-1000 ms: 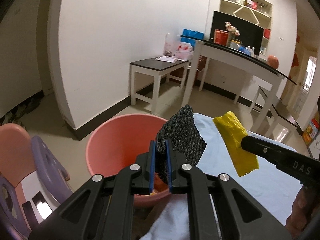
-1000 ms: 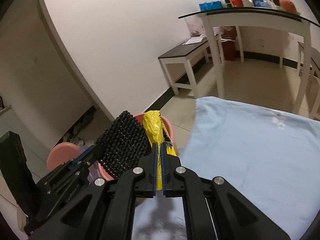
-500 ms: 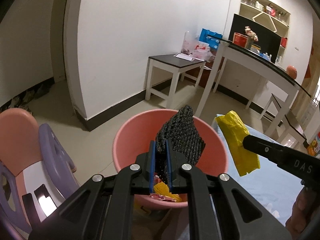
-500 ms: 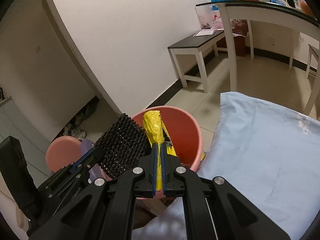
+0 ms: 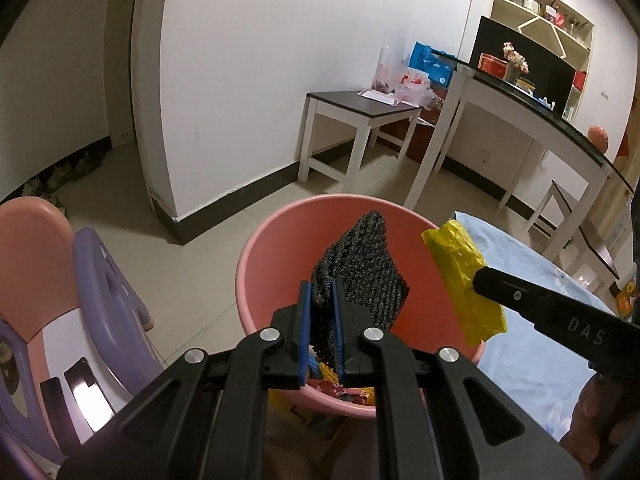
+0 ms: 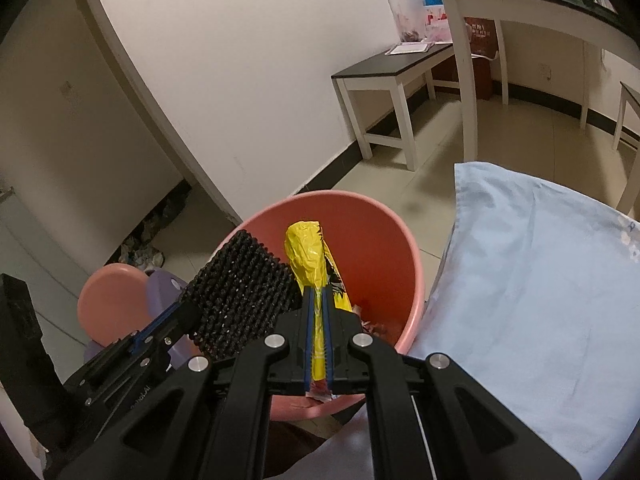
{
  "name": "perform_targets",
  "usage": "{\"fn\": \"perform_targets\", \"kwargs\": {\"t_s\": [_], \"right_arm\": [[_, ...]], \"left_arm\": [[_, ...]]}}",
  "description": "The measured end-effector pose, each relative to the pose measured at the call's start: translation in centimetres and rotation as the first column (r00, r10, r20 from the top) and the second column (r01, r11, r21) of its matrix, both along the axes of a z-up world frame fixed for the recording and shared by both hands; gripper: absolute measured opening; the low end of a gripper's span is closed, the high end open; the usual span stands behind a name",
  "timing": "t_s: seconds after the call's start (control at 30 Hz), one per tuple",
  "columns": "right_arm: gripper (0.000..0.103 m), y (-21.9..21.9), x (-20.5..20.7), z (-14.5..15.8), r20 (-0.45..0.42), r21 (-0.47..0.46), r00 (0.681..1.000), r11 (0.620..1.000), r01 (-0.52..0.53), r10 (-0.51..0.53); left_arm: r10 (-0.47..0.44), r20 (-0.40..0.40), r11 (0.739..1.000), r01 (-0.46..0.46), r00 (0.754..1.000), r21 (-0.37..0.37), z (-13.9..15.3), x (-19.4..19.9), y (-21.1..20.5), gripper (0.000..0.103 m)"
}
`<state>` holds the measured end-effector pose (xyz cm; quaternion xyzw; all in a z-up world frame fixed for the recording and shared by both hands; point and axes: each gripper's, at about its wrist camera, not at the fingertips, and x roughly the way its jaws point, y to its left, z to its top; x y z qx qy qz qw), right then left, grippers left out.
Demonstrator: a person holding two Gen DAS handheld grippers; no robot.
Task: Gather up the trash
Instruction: 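Carry both items over the pink bucket and open both tools to drop them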
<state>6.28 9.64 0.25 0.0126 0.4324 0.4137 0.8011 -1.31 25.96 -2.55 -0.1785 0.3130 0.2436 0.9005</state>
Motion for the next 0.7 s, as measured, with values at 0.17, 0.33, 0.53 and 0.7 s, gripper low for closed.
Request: {"fn": "perform_targets", "kwargs": {"t_s": [0.17,0.33,0.53,0.7], "right_arm": [[0.005,0.3,0.0,-0.5,0.000,-0.015,1.000,1.000,-0.006,0.006],[0.005,0.4,0.1,-0.9,-0.002,-0.022,1.000,1.000,-0.011,0.011],[0.006,0.4,0.2,-1.0,-0.008,-0.025,1.000,1.000,-0.010,0.010],[0.010,0.3,0.1,-0.9,-0.012,-0.026,1.000,1.000,-0.005,0.005]], "left_arm": [[0.004,-0.012,1.000,-0.004,1.000,-0.008,-0.3,0.5,0.2,0.009],[0.013,-0.019,1.000,-0.014,1.000,-0.013,-0.6,0.7,0.4,0.009],[0.012,-0.034,1.000,-0.012,0.999,-0.024,-1.0,0.9,0.6,0.011],[0.008,-0.038,1.000,-0.009,0.999,-0.019,-1.1,0.9,0.4,0.021]]}}
